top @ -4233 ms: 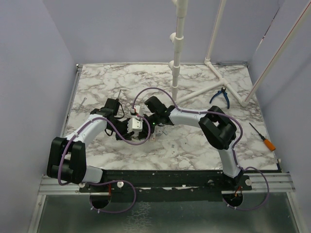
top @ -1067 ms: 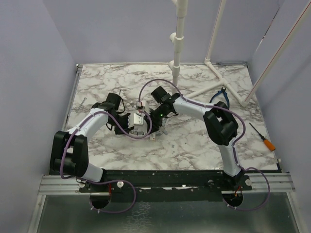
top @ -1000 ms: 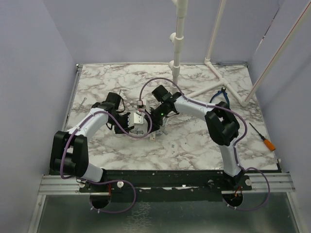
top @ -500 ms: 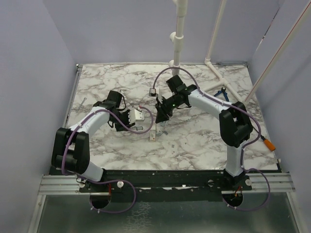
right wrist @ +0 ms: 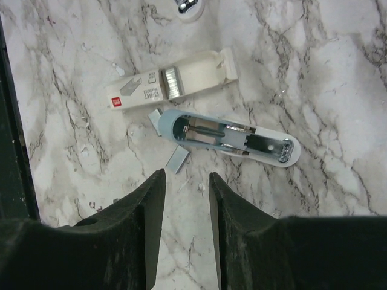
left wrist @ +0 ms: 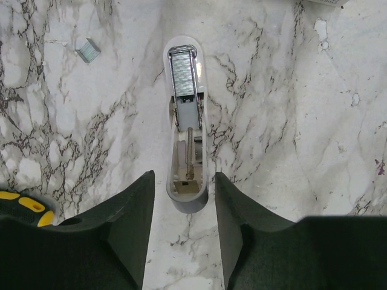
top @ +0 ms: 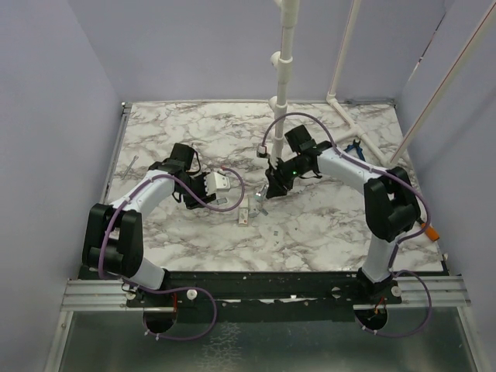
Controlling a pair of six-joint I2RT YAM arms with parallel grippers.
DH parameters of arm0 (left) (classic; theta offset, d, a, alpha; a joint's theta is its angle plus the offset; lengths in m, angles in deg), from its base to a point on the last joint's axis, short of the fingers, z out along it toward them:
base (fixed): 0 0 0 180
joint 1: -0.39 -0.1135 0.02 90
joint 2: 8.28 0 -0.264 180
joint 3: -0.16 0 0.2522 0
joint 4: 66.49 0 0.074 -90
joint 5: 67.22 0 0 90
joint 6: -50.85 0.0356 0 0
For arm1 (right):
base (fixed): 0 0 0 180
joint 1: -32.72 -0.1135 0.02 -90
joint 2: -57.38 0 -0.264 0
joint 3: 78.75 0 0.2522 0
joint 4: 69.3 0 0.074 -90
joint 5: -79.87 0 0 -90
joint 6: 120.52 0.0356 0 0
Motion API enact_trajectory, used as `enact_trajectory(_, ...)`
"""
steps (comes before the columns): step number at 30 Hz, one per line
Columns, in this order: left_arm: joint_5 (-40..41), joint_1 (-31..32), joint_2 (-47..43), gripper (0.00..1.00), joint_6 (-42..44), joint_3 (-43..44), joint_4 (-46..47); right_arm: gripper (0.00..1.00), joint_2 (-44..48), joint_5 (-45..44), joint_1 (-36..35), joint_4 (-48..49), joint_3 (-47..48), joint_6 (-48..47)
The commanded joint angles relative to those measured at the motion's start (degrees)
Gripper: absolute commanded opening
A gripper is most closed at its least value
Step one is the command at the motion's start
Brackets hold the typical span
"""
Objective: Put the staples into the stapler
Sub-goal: Move the stapler to the center of the board, then pick up the staple from the center of the board.
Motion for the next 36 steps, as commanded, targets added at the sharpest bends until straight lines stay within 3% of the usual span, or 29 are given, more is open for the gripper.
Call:
enact_trajectory(1, 0.18, 0.17, -0.49, 0.46, 0.03, 1.32, 0.33, 0.40, 4.26, -1.73, 0.03, 2.59, -4.76, -2.01)
enact_trajectory(10, -3.11, 0.15, -0.63, 0.49, -3.66, 5.41, 0.33, 0.50, 12.10, -4.54, -0.69, 18.45, -21.20, 7.70)
enact_trajectory(19, -6.21, 0.15, -0.46, 0.50, -7.76, 8.00, 0.95, 0.52, 12.33, -16.11, -4.96, 32.32, -27.15, 15.67)
enact_trajectory(36, -7.15, 0.12, -0.66, 0.52, -7.91, 9.40, 0.95, 0.50, 8.35, -27.14, -12.33, 32.91, -26.78, 16.67)
